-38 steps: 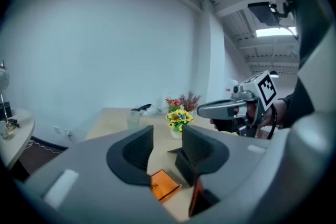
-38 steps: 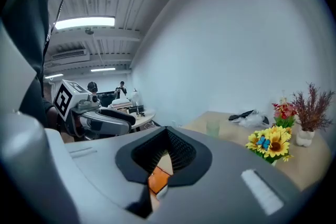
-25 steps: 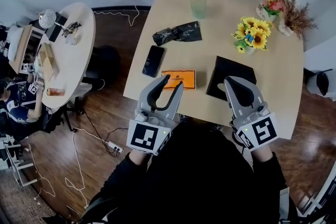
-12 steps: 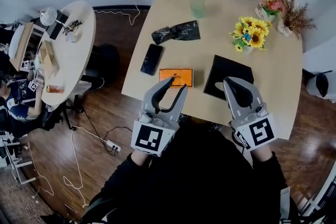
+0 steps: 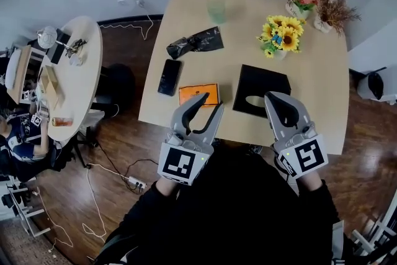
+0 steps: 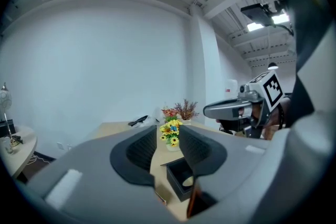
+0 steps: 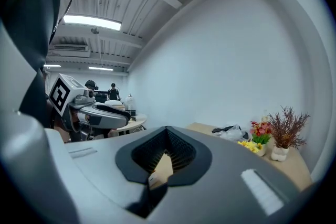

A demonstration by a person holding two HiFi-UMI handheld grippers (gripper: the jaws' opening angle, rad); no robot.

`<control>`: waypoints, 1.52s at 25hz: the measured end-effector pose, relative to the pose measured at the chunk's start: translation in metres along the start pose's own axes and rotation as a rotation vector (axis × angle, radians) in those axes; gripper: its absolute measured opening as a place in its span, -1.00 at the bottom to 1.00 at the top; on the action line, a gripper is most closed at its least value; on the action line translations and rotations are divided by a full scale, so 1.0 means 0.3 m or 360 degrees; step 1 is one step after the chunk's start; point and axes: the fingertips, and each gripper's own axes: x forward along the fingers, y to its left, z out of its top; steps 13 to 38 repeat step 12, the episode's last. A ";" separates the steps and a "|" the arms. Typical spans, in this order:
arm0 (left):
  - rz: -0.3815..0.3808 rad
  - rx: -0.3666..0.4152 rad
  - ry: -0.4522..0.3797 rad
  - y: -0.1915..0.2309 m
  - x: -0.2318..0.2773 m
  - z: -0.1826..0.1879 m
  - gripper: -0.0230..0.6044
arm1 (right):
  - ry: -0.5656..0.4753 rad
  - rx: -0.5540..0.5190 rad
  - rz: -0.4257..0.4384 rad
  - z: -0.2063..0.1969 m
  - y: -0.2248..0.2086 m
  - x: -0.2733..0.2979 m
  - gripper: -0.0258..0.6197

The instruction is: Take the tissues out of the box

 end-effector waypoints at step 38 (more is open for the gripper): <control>-0.0034 -0.0016 0.0049 -0.022 -0.005 -0.045 -0.56 | 0.0024 -0.0012 -0.0042 -0.020 0.001 -0.022 -0.92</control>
